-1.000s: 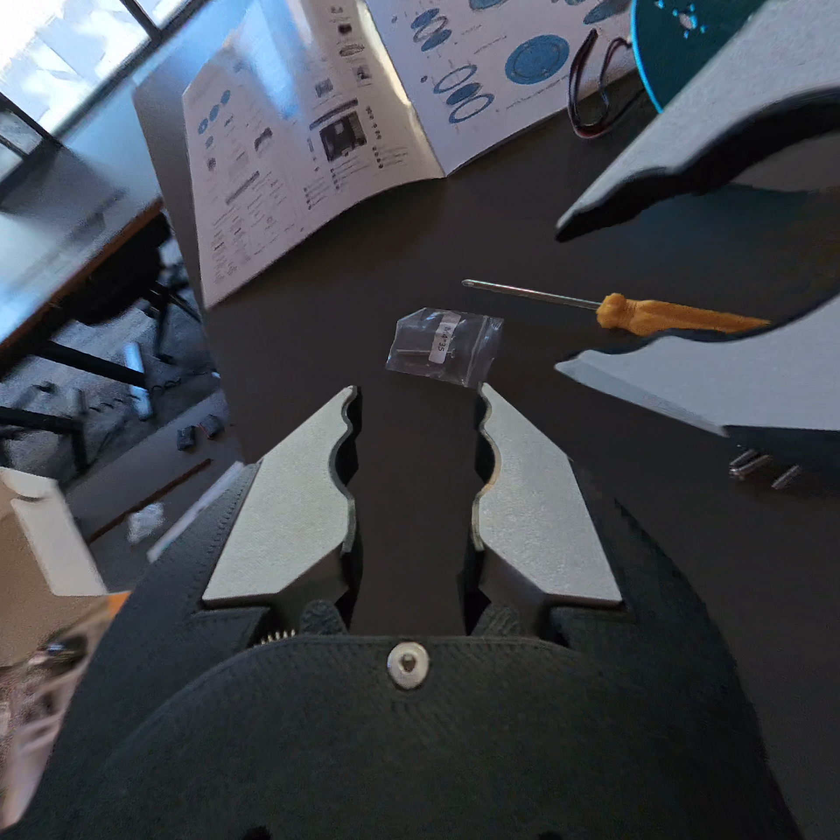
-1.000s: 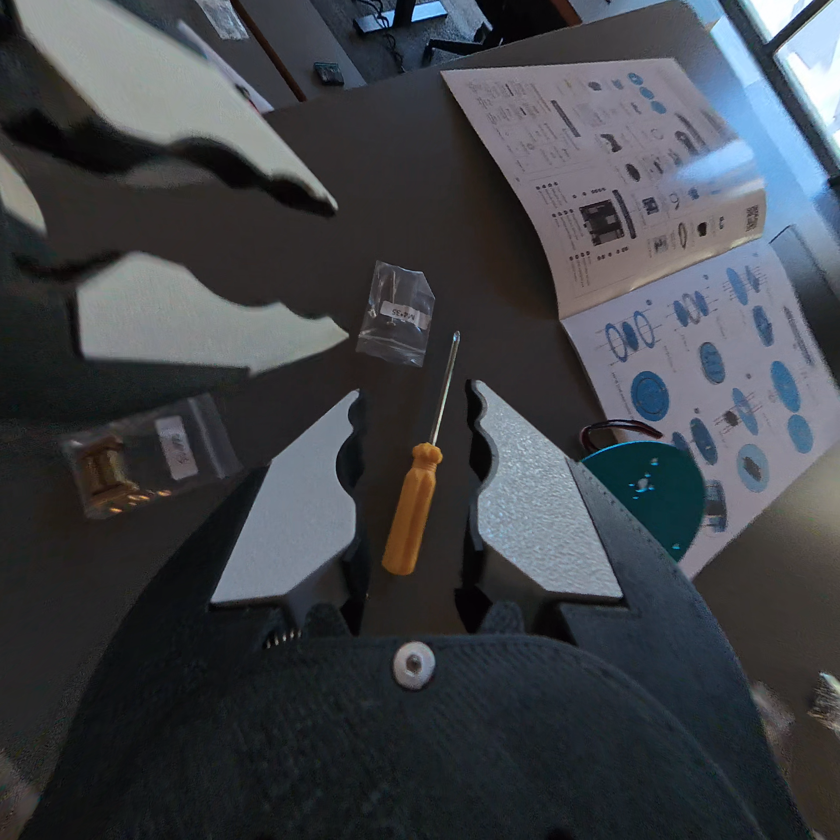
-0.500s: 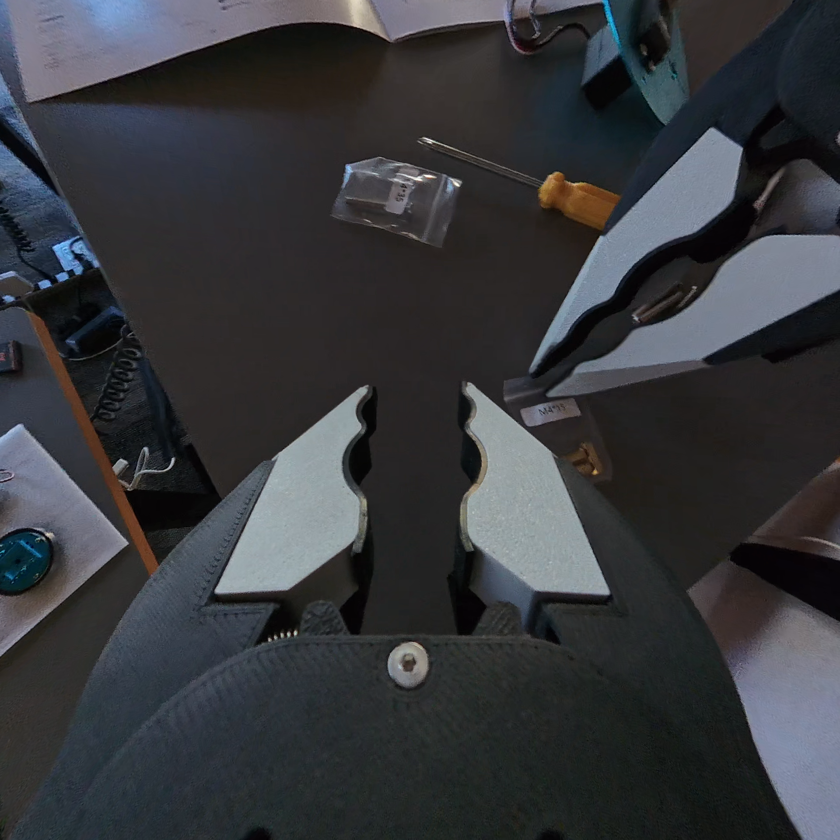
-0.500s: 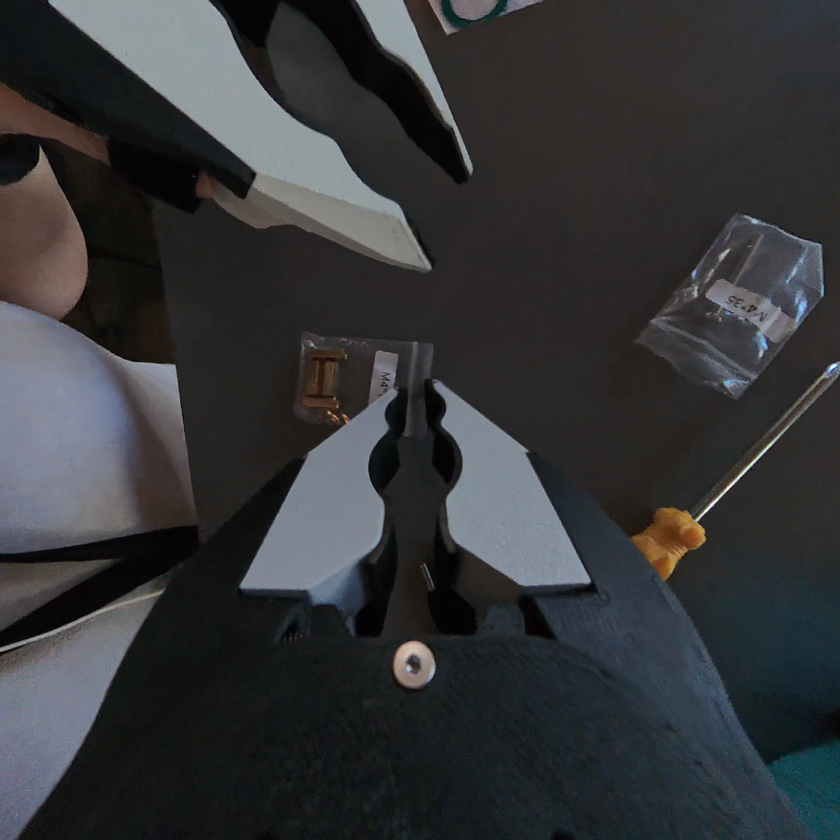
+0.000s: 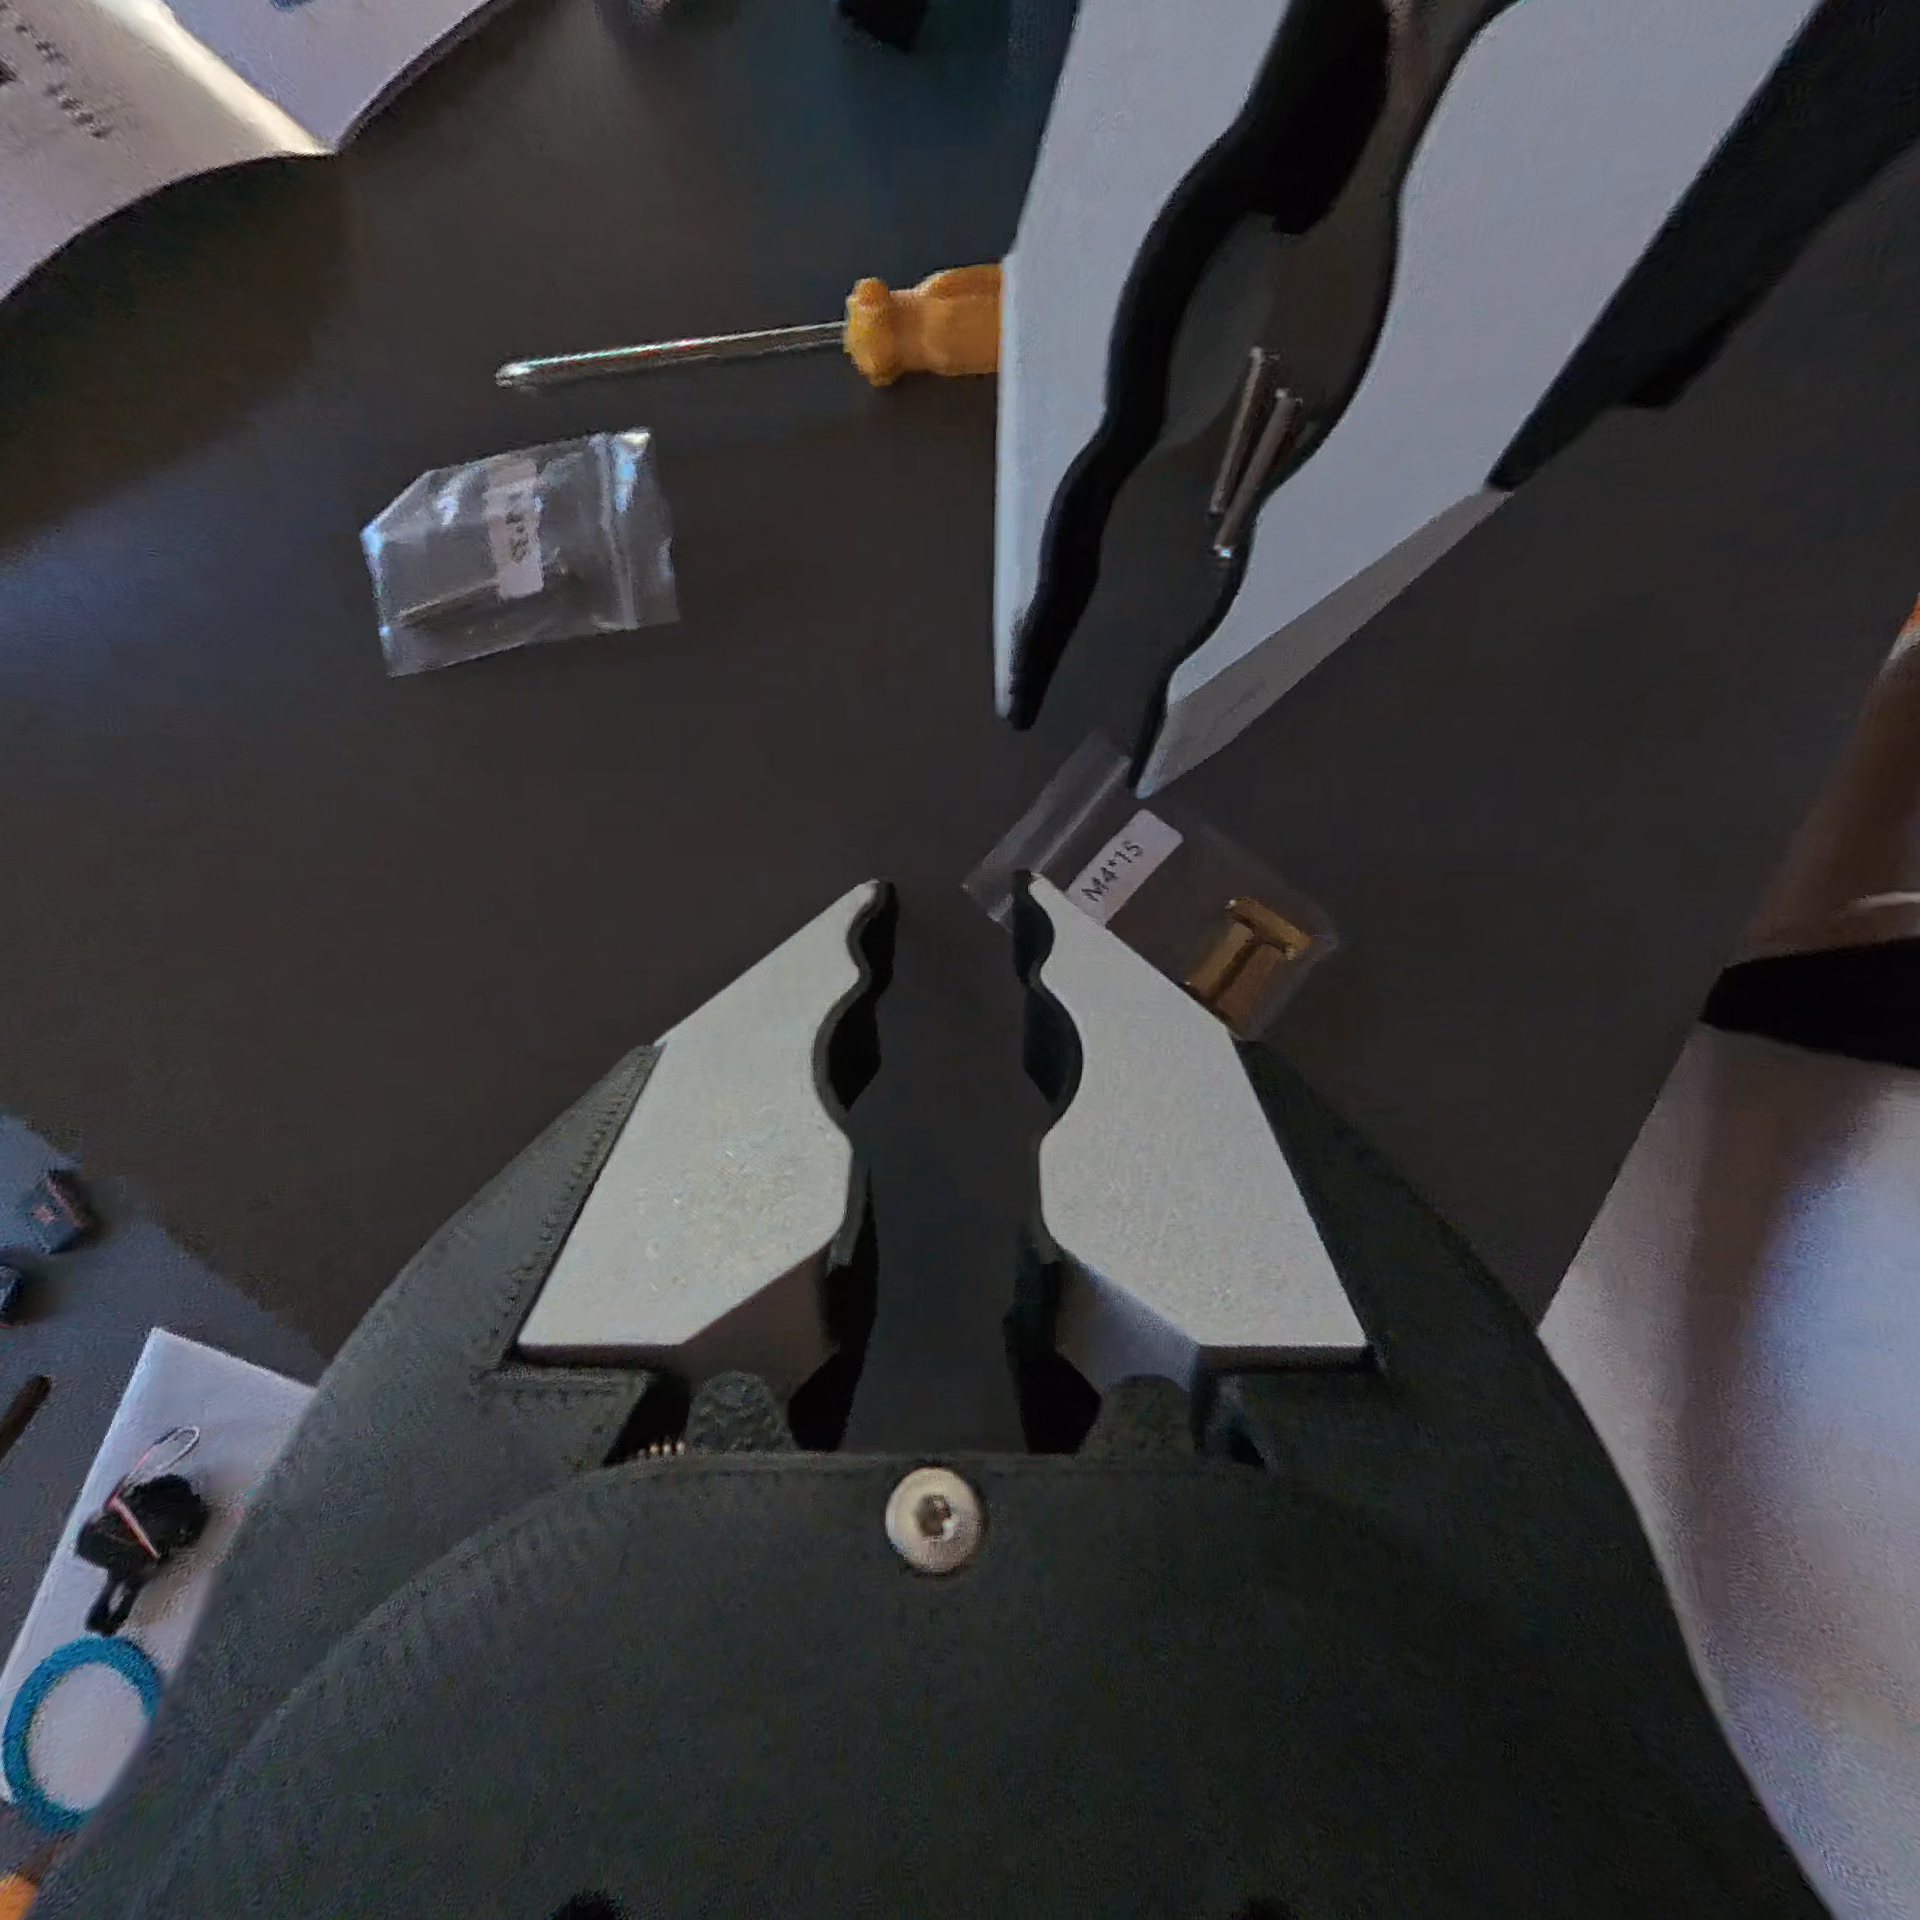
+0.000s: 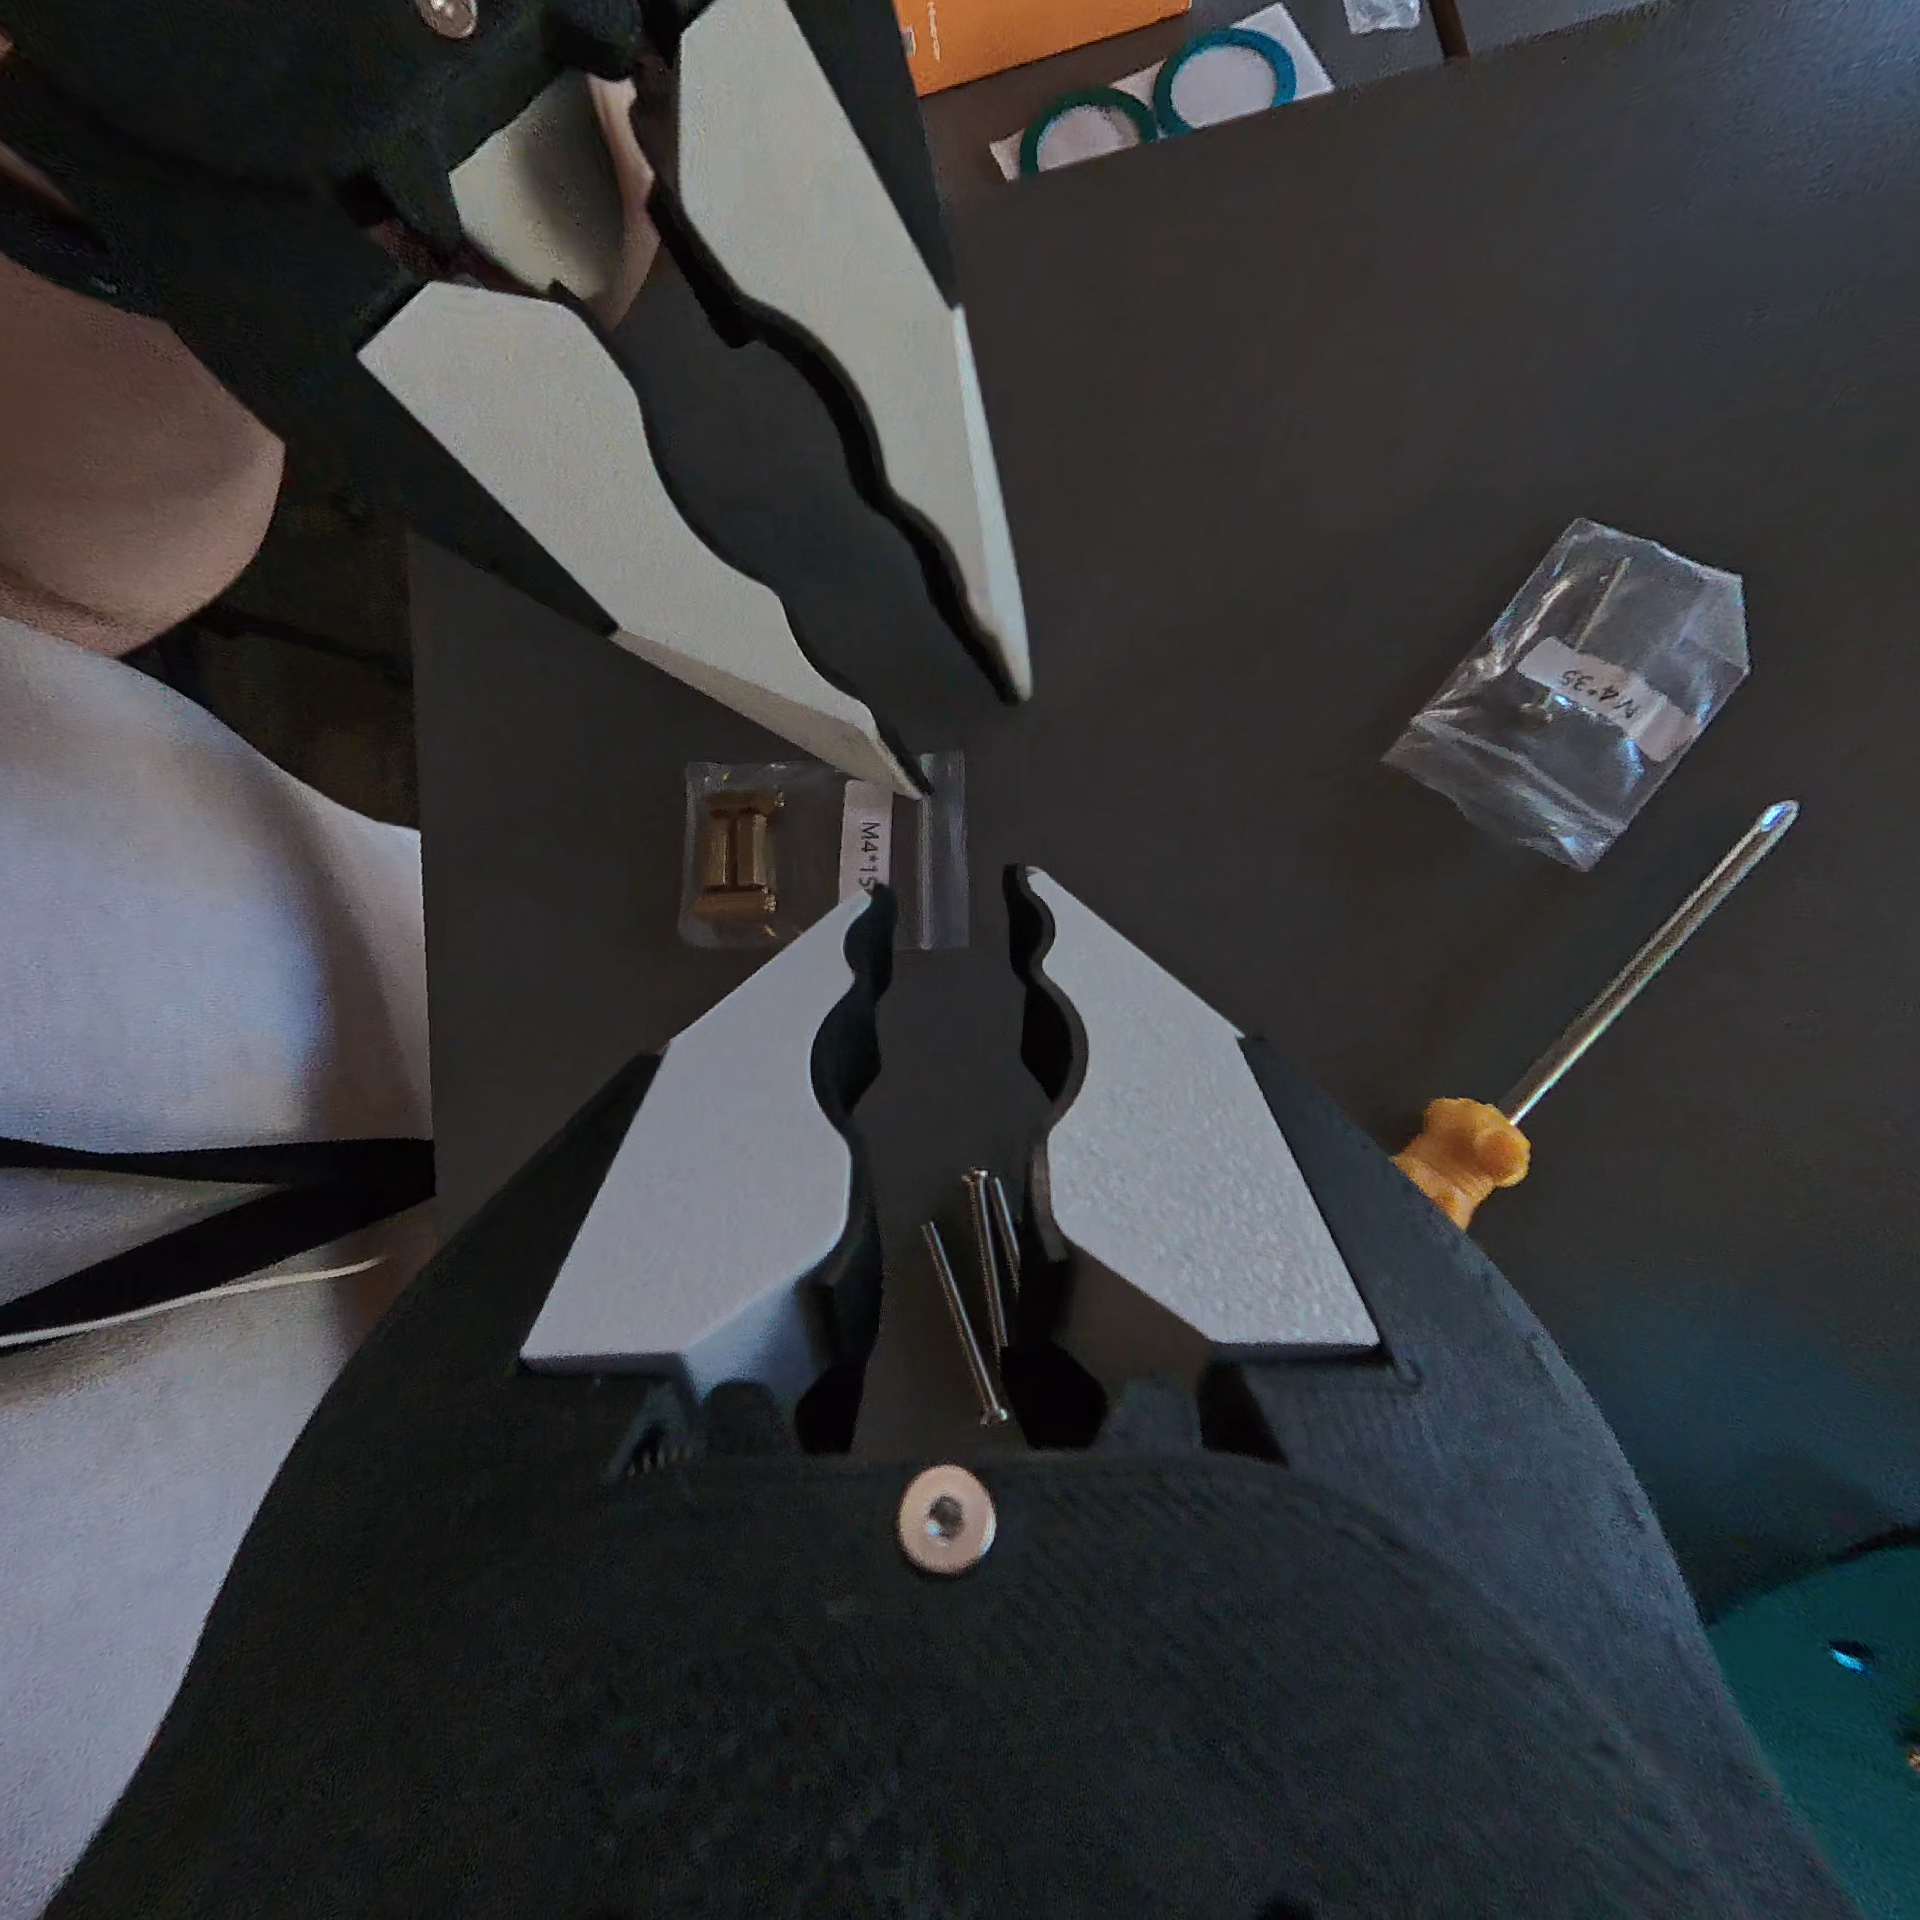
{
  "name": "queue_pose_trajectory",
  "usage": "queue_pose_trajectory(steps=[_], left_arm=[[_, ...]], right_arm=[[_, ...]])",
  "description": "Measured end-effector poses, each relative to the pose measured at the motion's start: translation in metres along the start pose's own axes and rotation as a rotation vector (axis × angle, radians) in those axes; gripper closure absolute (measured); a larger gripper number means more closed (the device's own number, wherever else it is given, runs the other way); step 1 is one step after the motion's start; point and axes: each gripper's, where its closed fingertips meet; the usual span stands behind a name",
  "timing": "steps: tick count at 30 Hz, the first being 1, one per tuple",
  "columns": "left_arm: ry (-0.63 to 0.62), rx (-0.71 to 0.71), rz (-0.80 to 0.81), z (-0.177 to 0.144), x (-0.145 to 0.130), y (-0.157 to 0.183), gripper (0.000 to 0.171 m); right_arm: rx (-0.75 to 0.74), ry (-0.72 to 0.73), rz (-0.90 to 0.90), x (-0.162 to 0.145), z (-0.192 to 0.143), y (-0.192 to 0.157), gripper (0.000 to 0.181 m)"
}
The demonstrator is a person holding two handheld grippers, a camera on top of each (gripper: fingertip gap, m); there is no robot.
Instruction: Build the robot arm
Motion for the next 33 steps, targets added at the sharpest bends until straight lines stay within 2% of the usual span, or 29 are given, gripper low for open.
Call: queue_pose_trajectory(steps=[7, 9, 11, 12, 22, 23, 24, 25, 27, 28, 30, 33], left_arm=[[-0.006, -0.020, 0.106, 0.004, 0.002, 0.007, 0.171], [0.004, -0.019, 0.123, 0.004, 0.002, 0.008, 0.171], [0.031, -0.036, 0.118, 0.004, 0.002, 0.009, 0.171], [0.045, -0.046, 0.107, 0.004, 0.002, 0.010, 0.171], [0.238, -0.170, 0.068, -0.012, 0.021, 0.024, 0.171], [0.249, -0.179, 0.071, -0.013, 0.022, 0.025, 0.171], [0.253, -0.189, 0.082, -0.013, 0.023, 0.027, 0.171], [0.255, -0.195, 0.095, -0.014, 0.023, 0.029, 0.171], [0.259, -0.200, 0.120, -0.015, 0.025, 0.033, 0.171], [0.261, -0.209, 0.130, -0.015, 0.026, 0.035, 0.171], [0.266, -0.211, 0.139, -0.016, 0.029, 0.035, 0.171], [0.290, -0.195, 0.102, -0.019, 0.033, 0.027, 0.171]], right_arm=[[-0.015, -0.022, -0.022, -0.007, 0.006, -0.002, 0.152], [-0.011, -0.017, -0.009, -0.006, 0.007, -0.001, 0.156], [0.019, -0.018, 0.019, -0.006, 0.008, -0.003, 0.176], [0.048, -0.018, 0.027, -0.006, 0.008, -0.006, 0.180], [0.038, 0.047, -0.007, 0.003, -0.004, -0.003, 0.181], [0.038, 0.062, 0.005, 0.005, -0.006, -0.001, 0.179], [0.032, 0.080, 0.016, 0.009, -0.008, 0.001, 0.157], [0.028, 0.086, 0.018, 0.010, -0.009, 0.004, 0.144], [0.061, 0.086, -0.008, 0.009, -0.010, 0.001, 0.144], [0.098, 0.069, -0.016, 0.005, -0.010, -0.003, 0.150], [0.208, 0.019, 0.022, -0.001, -0.012, -0.015, 0.181], [0.241, 0.032, 0.135, 0.004, -0.016, -0.014, 0.181]])
Point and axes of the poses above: each gripper's, where its closed fingertips meet, z out along the fingers, x out of its top, y = z × x across the jaws, and after that the axes turned 13 degrees about -x, right-handed
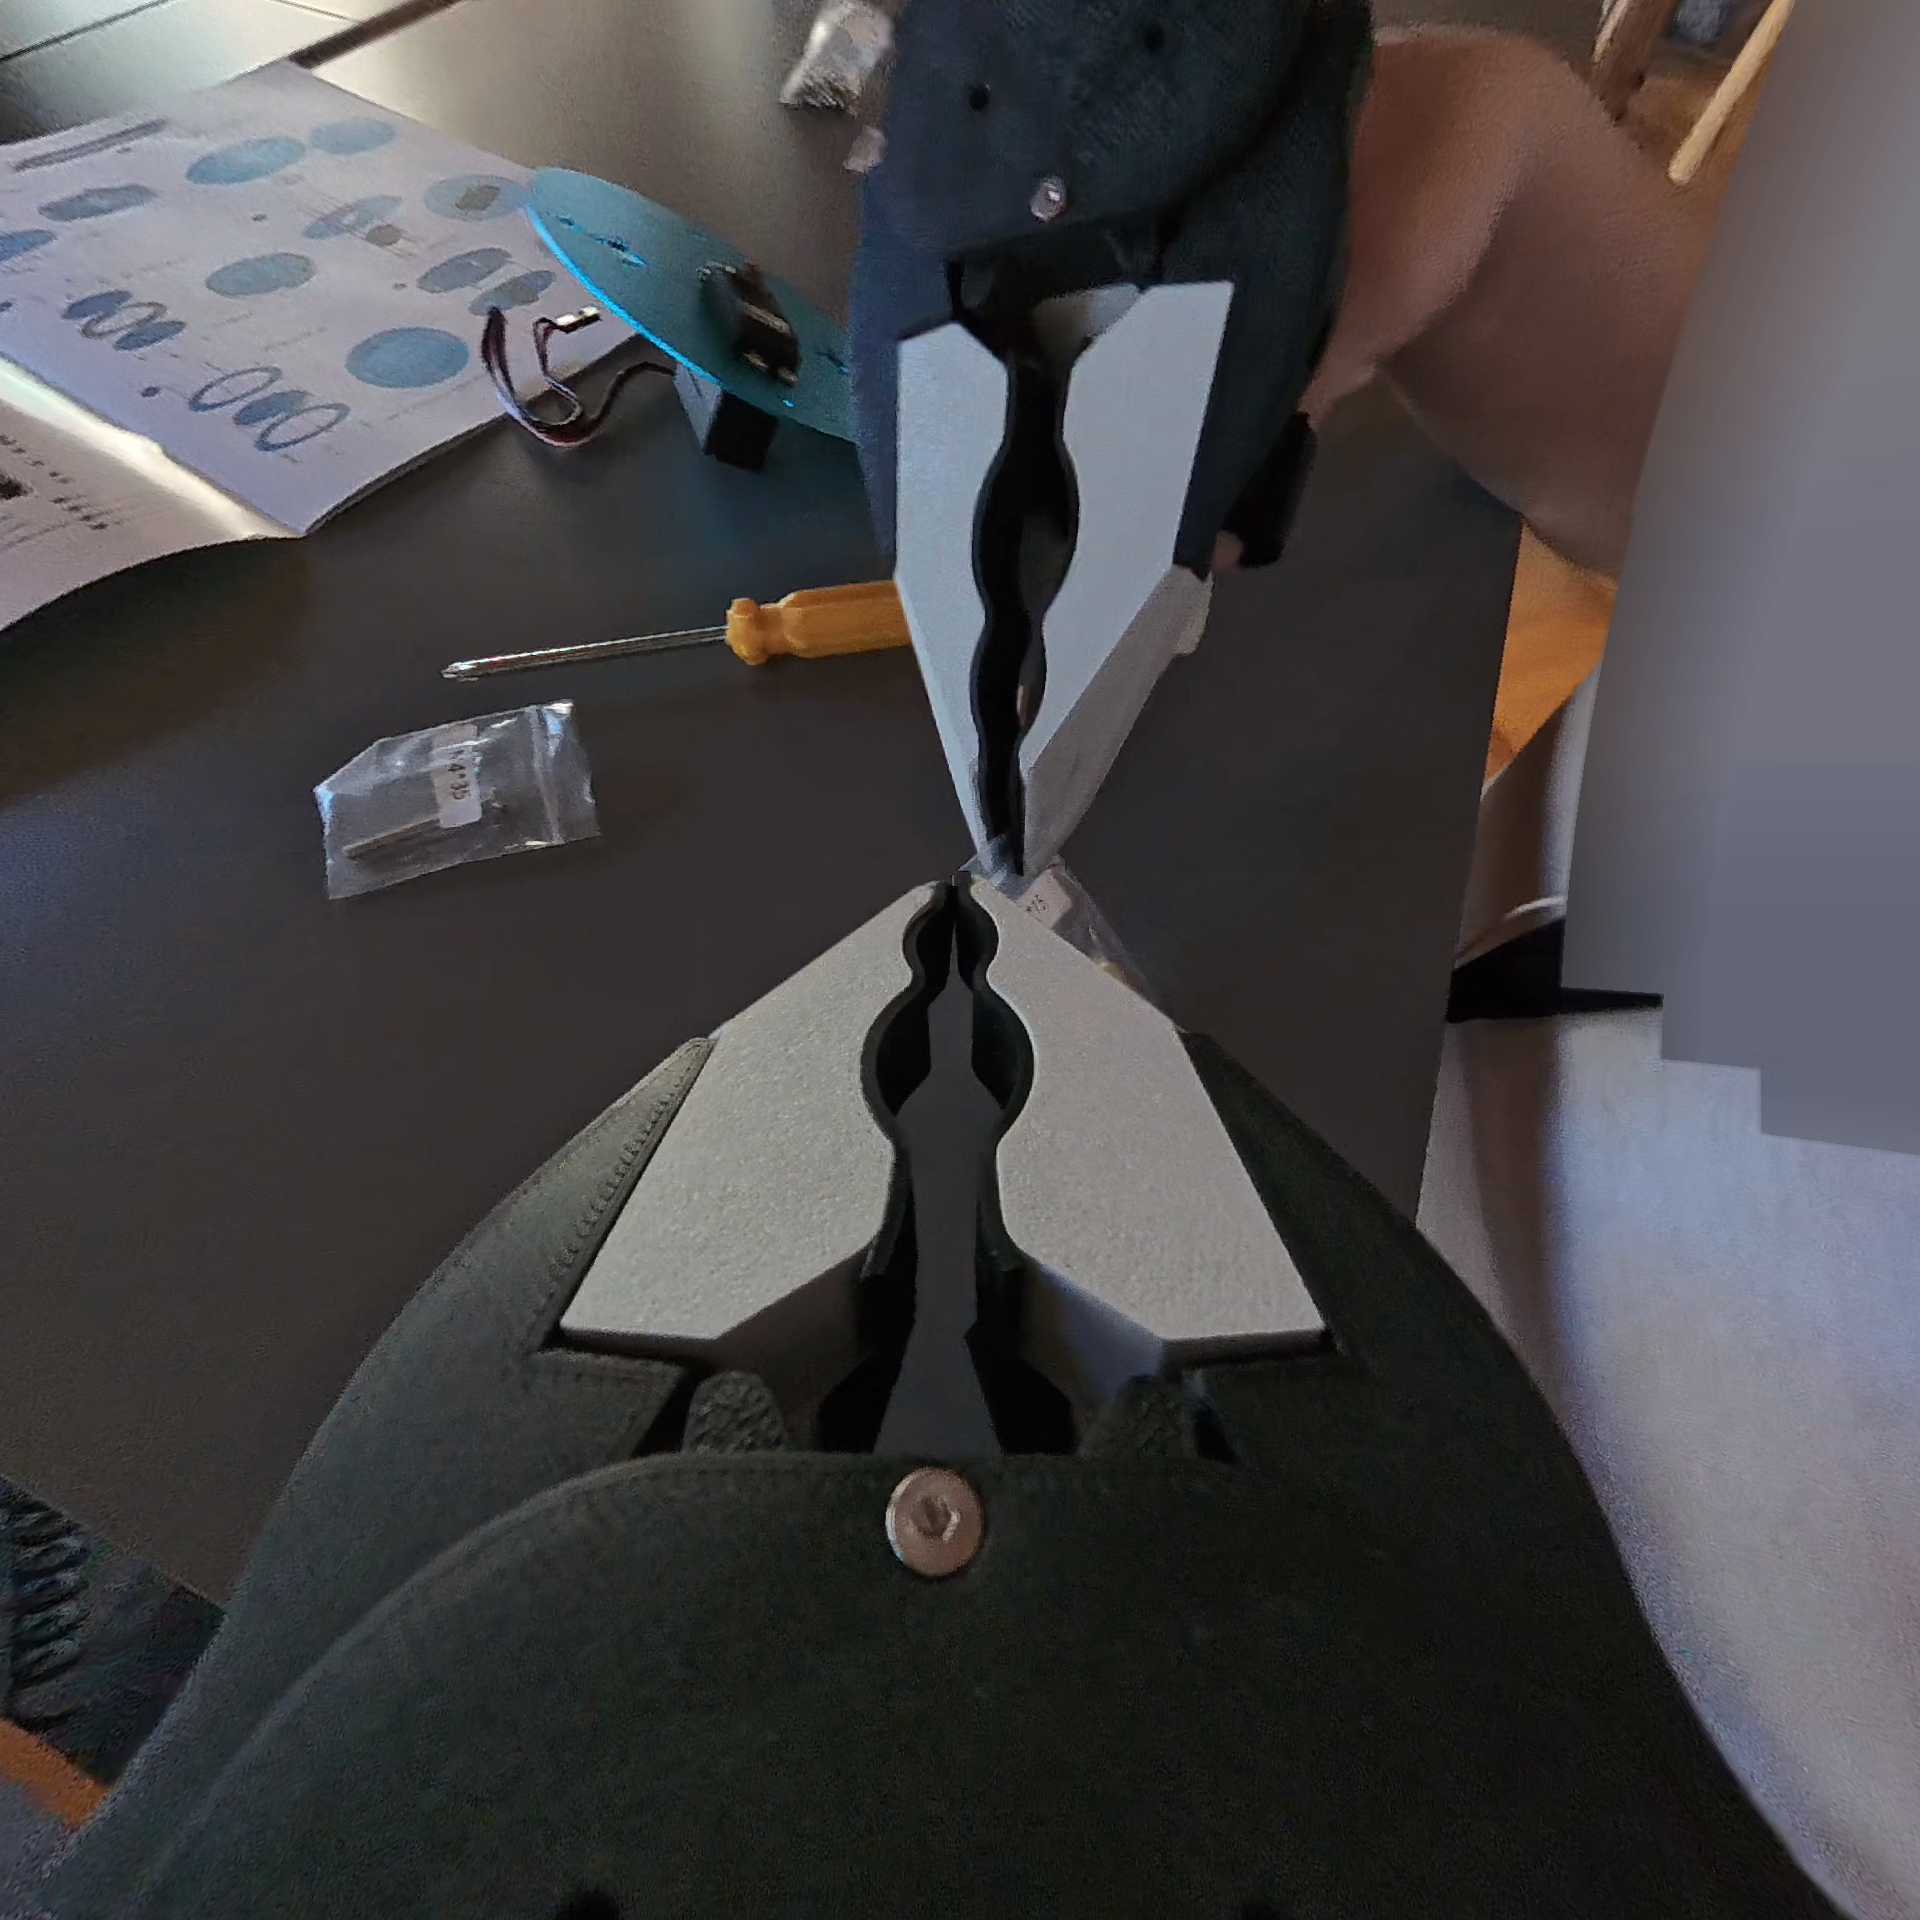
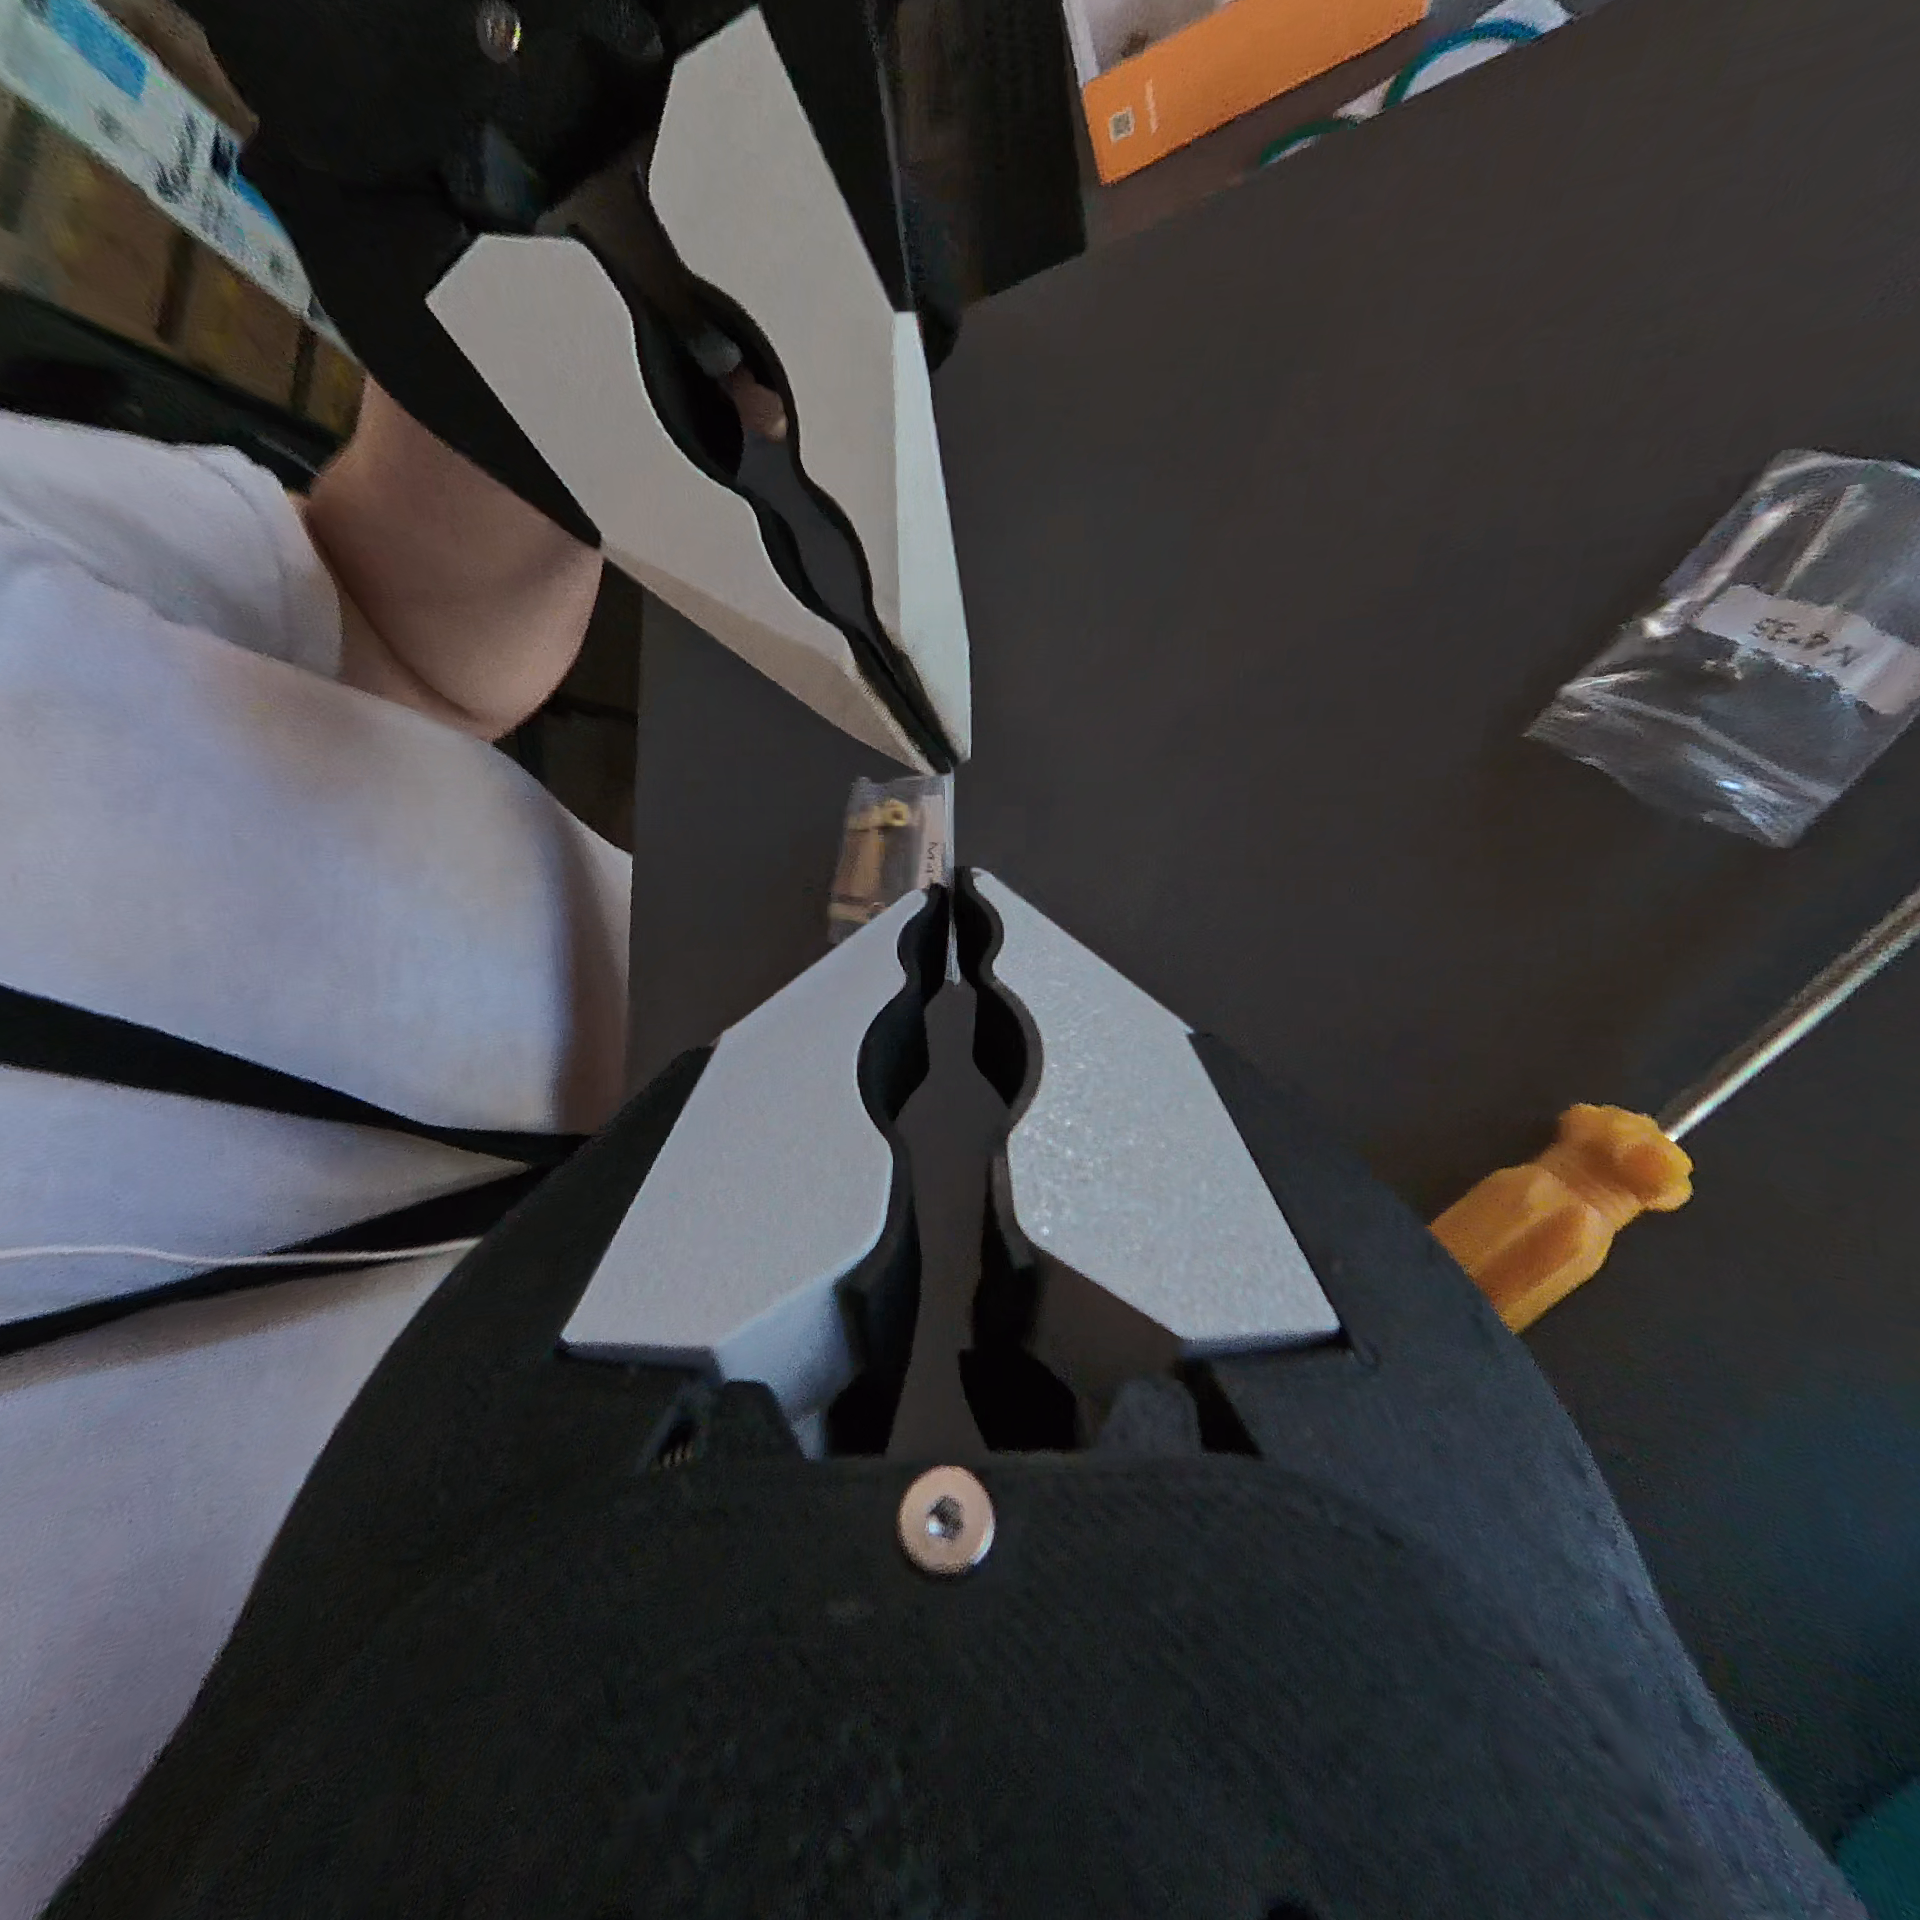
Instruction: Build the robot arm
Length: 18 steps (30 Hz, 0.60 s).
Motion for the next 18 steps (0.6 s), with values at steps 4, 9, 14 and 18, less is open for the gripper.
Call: queue_pose_trajectory(steps=[4, 9, 14, 18], left_arm=[[0.099, 0.089, -0.098, -0.019, 0.015, -0.008, 0.153], [0.042, 0.146, -0.053, -0.010, 0.007, -0.001, 0.138], [0.089, -0.082, -0.089, 0.001, 0.000, 0.008, 0.166], [0.104, -0.135, -0.098, -0.002, 0.001, 0.010, 0.171]], right_arm=[[-0.055, 0.048, 0.056, 0.007, -0.007, 0.009, 0.181], [-0.018, 0.088, 0.076, 0.012, -0.010, 0.004, 0.181], [-0.051, 0.085, -0.035, 0.010, -0.008, 0.001, 0.181], [-0.023, 0.106, -0.043, 0.011, -0.008, -0.004, 0.180]])
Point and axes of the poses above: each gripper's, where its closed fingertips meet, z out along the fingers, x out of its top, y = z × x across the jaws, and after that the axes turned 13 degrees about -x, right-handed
